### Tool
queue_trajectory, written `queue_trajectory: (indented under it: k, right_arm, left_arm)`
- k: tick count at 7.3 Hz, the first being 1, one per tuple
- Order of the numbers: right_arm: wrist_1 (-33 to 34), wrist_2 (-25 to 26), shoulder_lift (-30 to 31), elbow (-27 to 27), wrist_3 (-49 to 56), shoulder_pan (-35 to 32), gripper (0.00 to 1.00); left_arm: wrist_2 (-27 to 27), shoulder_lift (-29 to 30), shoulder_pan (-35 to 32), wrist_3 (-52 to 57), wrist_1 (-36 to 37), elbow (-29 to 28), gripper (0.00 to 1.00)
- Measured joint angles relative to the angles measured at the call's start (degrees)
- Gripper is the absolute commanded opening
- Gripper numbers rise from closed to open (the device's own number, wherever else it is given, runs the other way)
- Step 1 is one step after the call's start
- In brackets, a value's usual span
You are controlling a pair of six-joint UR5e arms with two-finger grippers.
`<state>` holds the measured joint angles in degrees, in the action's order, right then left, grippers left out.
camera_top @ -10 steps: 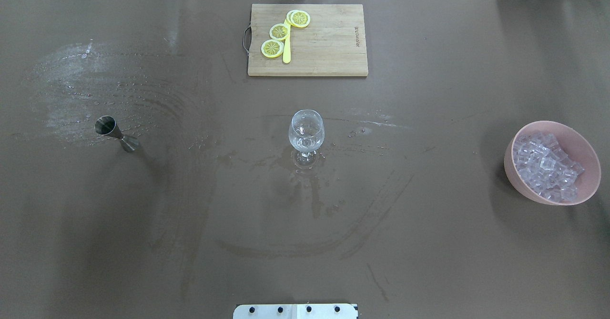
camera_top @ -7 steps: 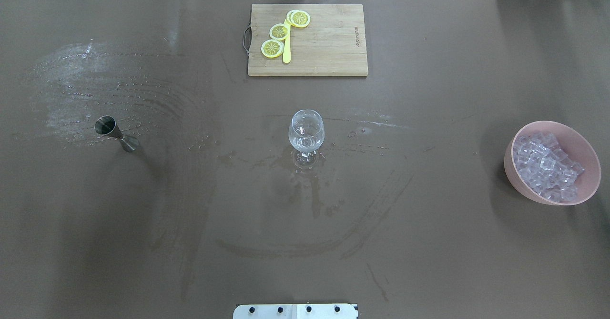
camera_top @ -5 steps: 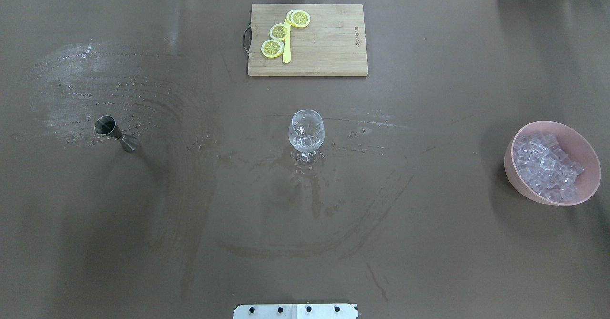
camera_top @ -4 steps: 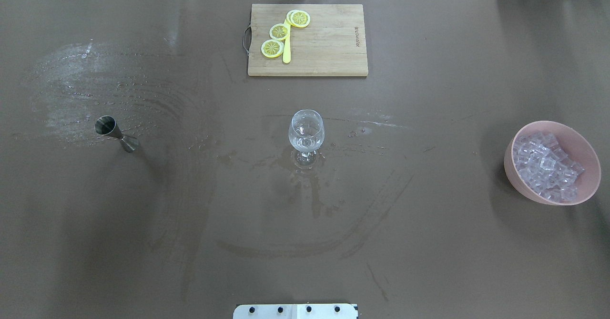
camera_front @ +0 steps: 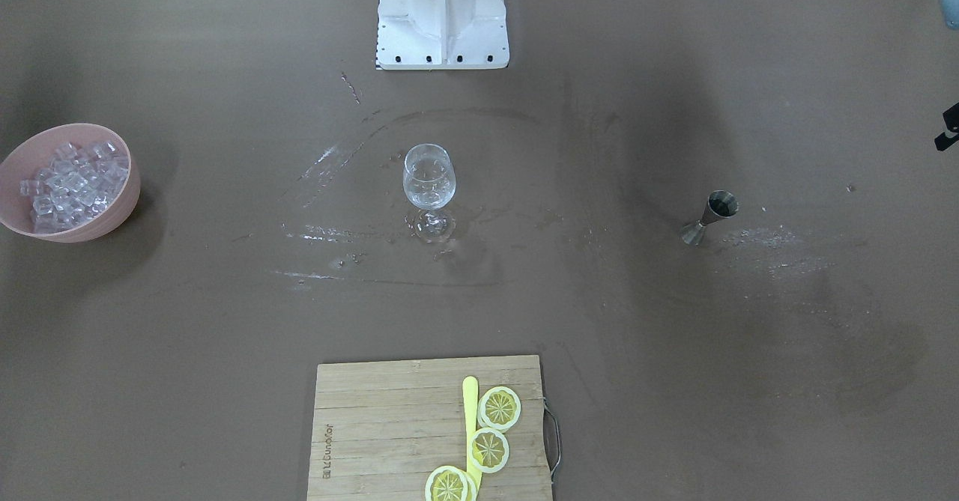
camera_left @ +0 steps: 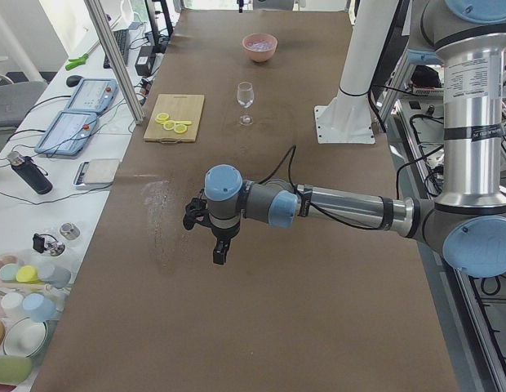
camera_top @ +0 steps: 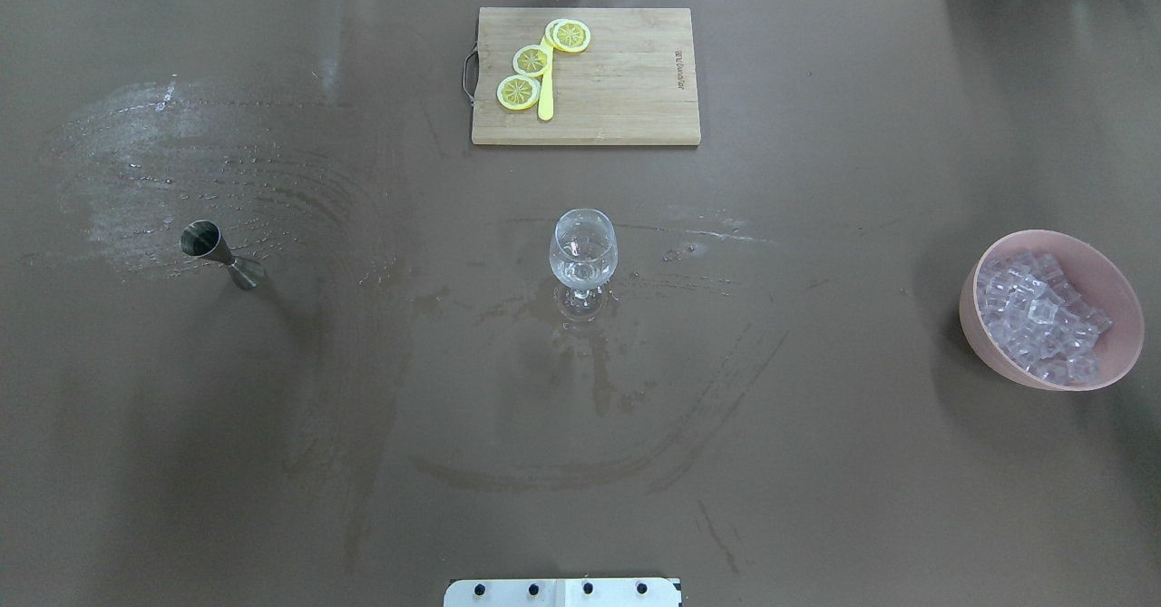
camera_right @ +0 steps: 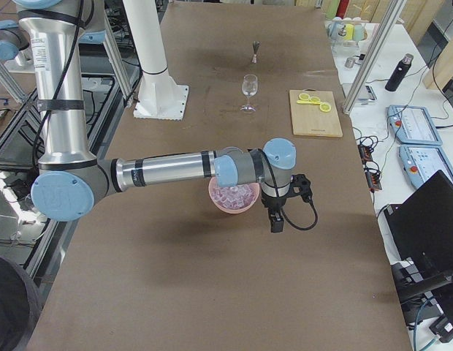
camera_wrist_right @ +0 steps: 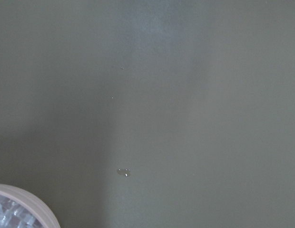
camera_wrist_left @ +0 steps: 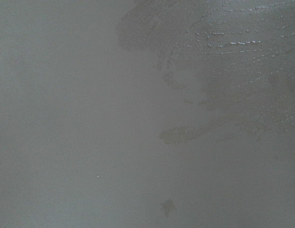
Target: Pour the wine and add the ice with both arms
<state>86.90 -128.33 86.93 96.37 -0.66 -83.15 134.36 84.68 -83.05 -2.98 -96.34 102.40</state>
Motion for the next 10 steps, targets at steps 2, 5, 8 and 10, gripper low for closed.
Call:
queue_trajectory:
  k: [2, 5, 8, 10]
  right_arm:
    - [-5.43, -0.12, 0.02, 0.33, -0.08, 0.01, 1.00]
    - [-8.24, -0.52, 0.42, 0.21, -0.06, 0.01, 1.00]
    - [-12.70, -0.79, 1.42, 0.30, -0.12, -0.02, 1.00]
    - [-14.58, -1.81, 1.88, -0.24, -1.00, 0.00, 1.00]
  left_arm:
    - [-0.02, 2.21, 0.00, -0.16, -0.34, -0.15, 0.98]
    - [-0.42, 6.86, -0.03, -0.16, -0.90, -0.37, 0.98]
    - [-2.77, 9.10, -0.03, -0.25, -7.94, -2.33, 0.98]
    - [-2.92, 9.46, -0.03, -0.26, -9.37, -2.64, 0.98]
